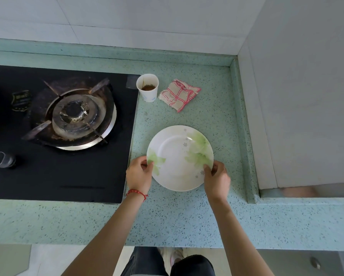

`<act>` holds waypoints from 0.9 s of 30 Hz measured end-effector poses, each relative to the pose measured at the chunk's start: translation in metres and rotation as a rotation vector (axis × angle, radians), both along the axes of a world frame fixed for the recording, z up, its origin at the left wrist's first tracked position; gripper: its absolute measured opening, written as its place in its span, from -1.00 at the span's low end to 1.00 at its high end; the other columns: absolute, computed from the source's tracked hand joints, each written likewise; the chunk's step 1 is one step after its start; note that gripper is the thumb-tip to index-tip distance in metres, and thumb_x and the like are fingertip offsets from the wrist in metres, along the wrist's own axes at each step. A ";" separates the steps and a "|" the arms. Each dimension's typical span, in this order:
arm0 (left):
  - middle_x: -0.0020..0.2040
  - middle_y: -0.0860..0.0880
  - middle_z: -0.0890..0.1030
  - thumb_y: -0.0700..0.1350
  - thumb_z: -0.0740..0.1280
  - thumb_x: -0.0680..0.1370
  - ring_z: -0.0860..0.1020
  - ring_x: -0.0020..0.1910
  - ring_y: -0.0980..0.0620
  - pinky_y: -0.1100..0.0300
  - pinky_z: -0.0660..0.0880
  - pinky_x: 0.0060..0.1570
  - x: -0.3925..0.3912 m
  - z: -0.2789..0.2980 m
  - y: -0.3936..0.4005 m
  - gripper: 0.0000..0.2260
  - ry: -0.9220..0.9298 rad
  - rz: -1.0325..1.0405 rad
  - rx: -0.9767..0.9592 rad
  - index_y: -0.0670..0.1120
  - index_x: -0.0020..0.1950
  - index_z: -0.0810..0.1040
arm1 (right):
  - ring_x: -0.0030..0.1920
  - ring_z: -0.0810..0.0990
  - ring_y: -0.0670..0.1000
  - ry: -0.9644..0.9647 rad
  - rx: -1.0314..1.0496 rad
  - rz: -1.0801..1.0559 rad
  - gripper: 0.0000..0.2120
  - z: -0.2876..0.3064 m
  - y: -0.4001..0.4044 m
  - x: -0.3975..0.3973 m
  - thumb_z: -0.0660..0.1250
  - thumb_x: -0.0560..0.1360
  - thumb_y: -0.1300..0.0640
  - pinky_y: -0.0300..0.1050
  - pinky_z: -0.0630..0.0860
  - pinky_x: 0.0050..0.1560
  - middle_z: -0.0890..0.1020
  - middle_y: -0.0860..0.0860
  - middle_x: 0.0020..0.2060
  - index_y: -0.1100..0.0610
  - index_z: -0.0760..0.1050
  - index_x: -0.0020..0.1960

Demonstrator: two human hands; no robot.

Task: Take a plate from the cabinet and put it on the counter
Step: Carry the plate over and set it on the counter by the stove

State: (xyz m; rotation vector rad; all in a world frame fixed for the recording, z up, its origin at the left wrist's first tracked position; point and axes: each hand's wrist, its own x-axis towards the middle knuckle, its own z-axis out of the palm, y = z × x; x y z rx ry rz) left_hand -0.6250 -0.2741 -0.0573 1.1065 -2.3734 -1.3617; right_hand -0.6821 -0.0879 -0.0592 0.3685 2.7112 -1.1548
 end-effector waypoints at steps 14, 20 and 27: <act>-0.02 -0.21 0.59 -0.31 0.33 0.44 0.53 -0.24 -0.01 0.18 0.47 -0.16 0.007 0.004 0.009 -0.77 -0.011 -0.035 -0.022 -0.20 0.08 0.56 | -0.16 0.54 0.12 0.032 -0.034 0.081 -0.87 0.010 0.010 0.005 0.26 0.50 0.18 -0.14 0.38 -0.18 0.62 0.17 -0.15 0.23 0.51 -0.03; 0.11 -0.23 0.53 -0.24 0.33 0.46 0.54 0.01 -0.16 -0.03 0.54 0.05 0.023 0.009 0.023 -0.73 -0.009 -0.060 -0.088 -0.24 0.15 0.50 | -0.14 0.53 0.09 0.023 0.011 0.180 -0.76 0.021 0.019 0.015 0.23 0.53 0.11 -0.12 0.44 -0.12 0.58 0.17 0.03 0.22 0.48 0.12; 0.25 -0.27 0.50 -0.20 0.30 0.50 0.40 0.27 -0.24 -0.07 0.39 0.23 0.047 0.020 0.039 -0.65 -0.055 -0.265 -0.278 -0.29 0.25 0.41 | 0.19 0.51 0.19 0.056 0.183 0.407 -0.60 0.041 0.036 0.034 0.18 0.56 0.06 0.03 0.48 0.08 0.40 0.16 0.32 0.21 0.32 0.33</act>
